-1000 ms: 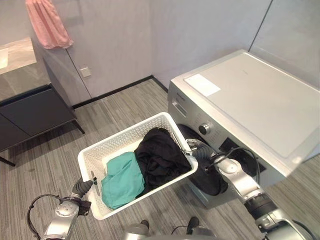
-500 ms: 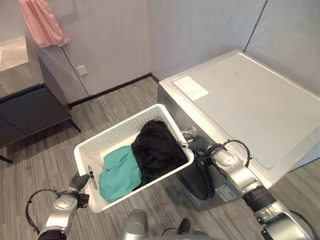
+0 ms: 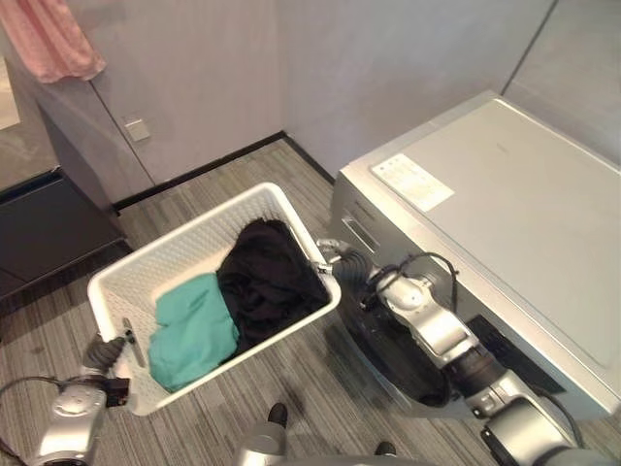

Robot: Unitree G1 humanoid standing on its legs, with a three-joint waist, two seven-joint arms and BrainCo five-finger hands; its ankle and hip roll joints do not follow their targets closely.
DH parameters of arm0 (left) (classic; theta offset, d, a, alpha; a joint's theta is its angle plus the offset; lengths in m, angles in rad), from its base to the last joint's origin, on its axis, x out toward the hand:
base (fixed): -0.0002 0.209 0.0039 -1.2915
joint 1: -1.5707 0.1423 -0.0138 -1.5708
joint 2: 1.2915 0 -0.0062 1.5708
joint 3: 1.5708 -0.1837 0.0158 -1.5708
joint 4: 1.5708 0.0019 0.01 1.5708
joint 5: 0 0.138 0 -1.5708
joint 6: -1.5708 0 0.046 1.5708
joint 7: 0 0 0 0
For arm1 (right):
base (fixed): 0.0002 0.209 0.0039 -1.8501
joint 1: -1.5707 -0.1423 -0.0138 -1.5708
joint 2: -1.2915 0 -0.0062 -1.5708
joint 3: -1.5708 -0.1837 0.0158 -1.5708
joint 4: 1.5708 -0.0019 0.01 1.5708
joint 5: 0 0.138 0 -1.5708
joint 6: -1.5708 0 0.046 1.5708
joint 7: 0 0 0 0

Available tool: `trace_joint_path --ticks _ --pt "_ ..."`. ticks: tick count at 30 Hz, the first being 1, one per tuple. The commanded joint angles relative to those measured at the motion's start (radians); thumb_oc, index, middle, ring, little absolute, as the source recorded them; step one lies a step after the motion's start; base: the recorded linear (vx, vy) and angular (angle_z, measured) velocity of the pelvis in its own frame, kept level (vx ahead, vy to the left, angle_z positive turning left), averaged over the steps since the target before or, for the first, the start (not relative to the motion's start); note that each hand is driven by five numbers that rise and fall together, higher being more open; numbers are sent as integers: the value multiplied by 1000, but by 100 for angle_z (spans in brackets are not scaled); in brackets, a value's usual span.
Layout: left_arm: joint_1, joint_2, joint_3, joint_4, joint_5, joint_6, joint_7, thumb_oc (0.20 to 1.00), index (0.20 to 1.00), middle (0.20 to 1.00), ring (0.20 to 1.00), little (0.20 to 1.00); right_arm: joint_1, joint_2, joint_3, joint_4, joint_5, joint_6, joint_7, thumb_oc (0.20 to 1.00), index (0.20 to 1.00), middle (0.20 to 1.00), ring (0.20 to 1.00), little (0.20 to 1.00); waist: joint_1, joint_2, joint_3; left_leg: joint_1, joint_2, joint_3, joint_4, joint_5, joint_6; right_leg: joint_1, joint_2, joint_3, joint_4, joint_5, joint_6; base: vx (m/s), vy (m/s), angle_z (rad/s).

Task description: Grab the laundry basket,head to the washer,open it,put in the laundry and shut it.

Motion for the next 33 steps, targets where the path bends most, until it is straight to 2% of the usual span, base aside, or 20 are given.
trace_joint_path --ticks 1,3,6,8,9,12,15,18,19,20,21,22,23,24,28,31,32,33 --pt "-30 117 -15 -75 -10 -79 25 200 200 200 200 200 -192 86 45 -46 21 -101 19 200 200 200 200 200 12 -28 -36 25 69 9 -52 -6 13 9 -4 -61 21 55 19 -11 1 -37" --pt "-42 142 -10 -78 -18 -79 22 200 200 200 200 200 -225 84 48 -38 27 -99 19 200 200 200 200 200 13 -30 -36 29 75 10 -68 7 9 7 0 -66 16 66 24 -3 -8 -26" --pt "-96 218 -16 -69 -17 -87 23 200 200 200 200 200 -340 82 62 28 60 -97 -9 200 200 200 200 200 22 -52 -43 26 85 18 -95 15 -7 16 3 -89 -36 67 27 13 -34 -10" --pt "-170 287 -41 -38 -53 -95 26 200 200 200 200 200 -430 92 84 99 118 -93 -38 200 200 200 200 200 21 -63 -50 9 95 24 -95 25 -24 22 11 -100 -82 79 26 19 -57 -6" --pt "-178 289 -45 -33 -55 -96 27 200 200 200 200 200 -435 93 83 103 120 -95 -39 200 200 200 200 200 22 -64 -49 7 96 23 -95 25 -25 22 12 -101 -86 81 25 4 -45 -4" --pt "-284 364 -108 33 -96 -105 24 200 200 200 200 200 -515 91 107 152 165 -95 -66 200 200 200 200 200 10 -65 -55 -18 106 22 -95 40 -37 9 20 -104 -101 79 25 -4 -7 -1" --pt "-424 436 -207 95 -130 -112 18 200 200 200 200 200 -588 80 130 217 218 -92 -96 200 200 200 200 200 -9 -67 -61 -33 111 24 -95 46 -44 -3 24 -102 -101 83 28 11 -2 0" --pt "-538 472 -292 159 -163 -120 14 200 200 200 200 200 -637 70 148 258 250 -99 -106 200 200 200 200 200 -21 -66 -64 -37 111 24 -95 48 -45 -9 23 -100 -101 89 30 26 10 0" --pt "-724 518 -432 211 -210 -128 4 200 200 200 200 200 -703 52 183 327 303 -103 -134 200 200 200 200 200 -49 -57 -74 -38 110 36 -95 49 -48 -22 19 -90 -101 96 36 34 23 4" --pt "-745 518 -452 220 -213 -130 4 200 200 200 200 200 -706 48 180 331 305 -105 -134 200 200 200 200 200 -44 -59 -72 -39 110 36 -95 49 -48 -23 19 -90 -101 96 36 41 30 4" --pt "-811 523 -504 253 -223 -133 2 200 200 200 200 200 -722 40 188 346 321 -107 -139 200 200 200 200 200 -51 -57 -74 -39 110 40 -95 50 -49 -26 19 -85 -101 99 39 32 22 -9" --pt "-930 524 -599 316 -245 -133 -3 200 200 200 200 200 -750 22 213 392 349 -105 -144 200 200 200 200 200 -75 -51 -82 -37 109 49 -95 51 -50 -34 17 -75 -101 110 43 32 22 -14" --pt "-952 522 -620 326 -248 -135 -4 200 200 200 200 200 -752 19 210 395 351 -107 -144 200 200 200 200 200 -70 -54 -81 -38 109 50 -95 50 -50 -35 17 -74 -101 110 43 40 37 -29" --pt "-1151 500 -786 435 -265 -128 -21 200 200 200 200 200 -803 -8 259 462 384 -104 -141 200 200 200 200 200 -89 -47 -86 -36 109 60 -95 53 -53 -46 16 -67 -101 116 48 22 27 -19" --pt "-1466 404 -1040 651 -304 -114 -46 200 200 200 200 200 -896 -61 343 632 448 -87 -134 200 200 200 200 200 -128 -45 -95 -41 119 80 -95 64 -62 -68 19 -49 -101 121 54 26 23 -13" --pt "-1571 340 -1126 742 -290 -100 -62 200 200 200 200 200 -928 -81 382 702 449 -72 -122 200 200 200 200 200 -155 -45 -94 -42 123 88 -95 67 -66 -76 22 -45 -101 118 56 17 4 -10" --pt "-1572 339 -1127 742 -290 -100 -62 200 200 200 200 200 -928 -82 382 702 449 -72 -122 200 200 200 200 200 -155 -45 -94 -42 123 88 -95 67 -66 -76 22 -45 -101 118 56 5 1 -7" --pt "-1611 303 -1150 790 -272 -91 -62 200 200 200 200 200 -944 -95 401 717 442 -69 -118 200 200 200 200 200 -174 -44 -93 -42 125 96 -95 68 -68 -82 25 -42 -101 114 56 1 -2 -4"
